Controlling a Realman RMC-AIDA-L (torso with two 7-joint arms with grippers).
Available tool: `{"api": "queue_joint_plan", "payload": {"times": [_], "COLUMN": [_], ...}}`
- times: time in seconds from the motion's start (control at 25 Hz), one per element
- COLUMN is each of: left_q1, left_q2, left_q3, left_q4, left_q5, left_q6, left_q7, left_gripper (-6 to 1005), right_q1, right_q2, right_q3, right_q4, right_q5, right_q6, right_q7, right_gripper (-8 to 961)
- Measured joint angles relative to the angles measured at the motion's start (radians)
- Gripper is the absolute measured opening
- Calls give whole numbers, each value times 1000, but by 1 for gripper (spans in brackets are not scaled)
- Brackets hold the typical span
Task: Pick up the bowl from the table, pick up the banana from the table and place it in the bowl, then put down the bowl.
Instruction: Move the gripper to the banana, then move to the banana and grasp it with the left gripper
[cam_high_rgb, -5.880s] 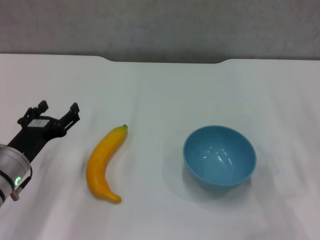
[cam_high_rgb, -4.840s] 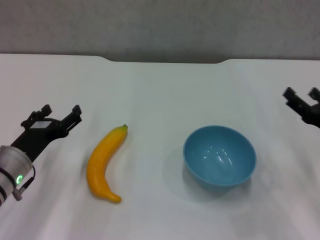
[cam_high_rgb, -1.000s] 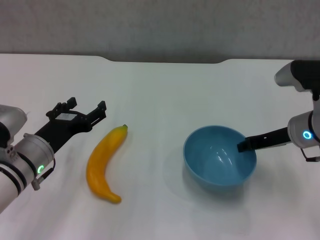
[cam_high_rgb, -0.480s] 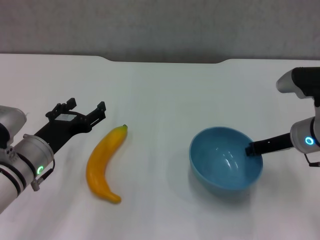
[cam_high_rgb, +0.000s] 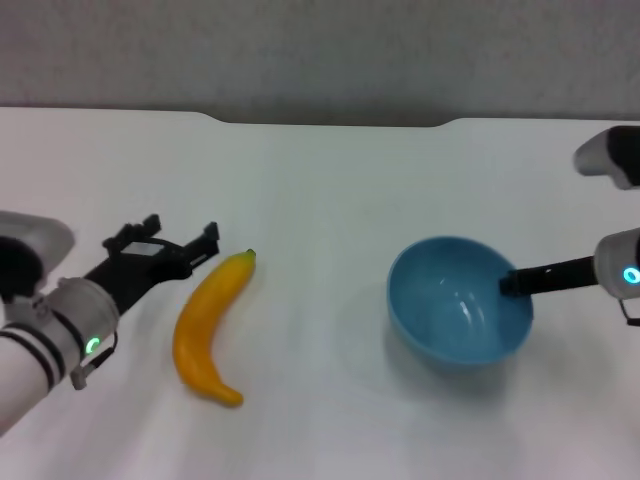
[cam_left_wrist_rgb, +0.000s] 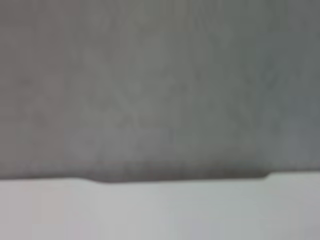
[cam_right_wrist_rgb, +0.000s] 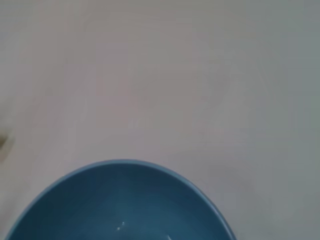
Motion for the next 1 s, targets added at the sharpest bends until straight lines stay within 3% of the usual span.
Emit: {"api": "queue_joint_plan", "payload": {"times": [0.08, 0.12, 0.2, 0.24, 0.44, 0.68, 0.84, 1.0], "left_q1": [0, 0, 30, 30, 42, -23, -51, -62], "left_q2": [5, 5, 3, 3, 7, 8, 6, 2], "left_q3": [33, 33, 53, 53, 116, 154, 143, 137], "left_q4": [-93, -93, -235, -235, -428, -480, -485, -481], "left_q5": [36, 36, 97, 97, 119, 22, -139, -202], "left_q6": [154, 154, 326, 326, 625, 906, 963, 1005], "left_q7": [-11, -11, -11, -11, -7, 65, 224, 309], "left_gripper": [907, 907, 907, 907, 906, 906, 907, 907], "right_q1": [-41, -51, -62, -74, -94, -97, -105, -103], "right_q2": [-2, -2, -2, -2, -1, 0, 0, 0], "right_q3": [2, 3, 4, 5, 7, 4, 7, 4], "right_q4": [-67, -85, -105, -126, -174, -190, -204, -209], "right_q5": [18, 21, 22, 21, 22, 21, 22, 23], "right_q6": [-17, -24, -31, -39, -60, -68, -73, -74], "right_q7": [0, 1, 3, 6, 10, 12, 12, 13], "right_gripper": [37, 37, 37, 38, 39, 41, 42, 43]}}
